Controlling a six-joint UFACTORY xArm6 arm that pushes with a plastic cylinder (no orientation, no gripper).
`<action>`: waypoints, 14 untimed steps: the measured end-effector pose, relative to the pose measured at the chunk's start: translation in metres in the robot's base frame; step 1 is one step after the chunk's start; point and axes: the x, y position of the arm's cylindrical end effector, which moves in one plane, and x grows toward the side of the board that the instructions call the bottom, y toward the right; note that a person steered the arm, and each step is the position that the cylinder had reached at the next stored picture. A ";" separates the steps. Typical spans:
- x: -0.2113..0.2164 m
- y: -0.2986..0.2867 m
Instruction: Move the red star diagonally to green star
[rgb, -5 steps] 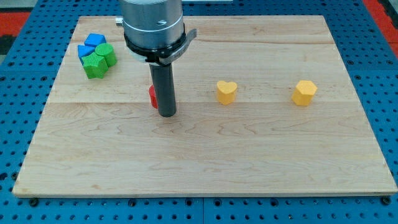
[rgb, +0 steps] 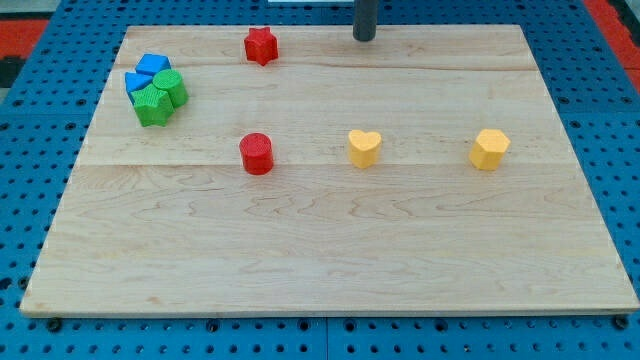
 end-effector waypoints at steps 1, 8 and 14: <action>0.005 -0.066; 0.156 -0.138; 0.240 -0.220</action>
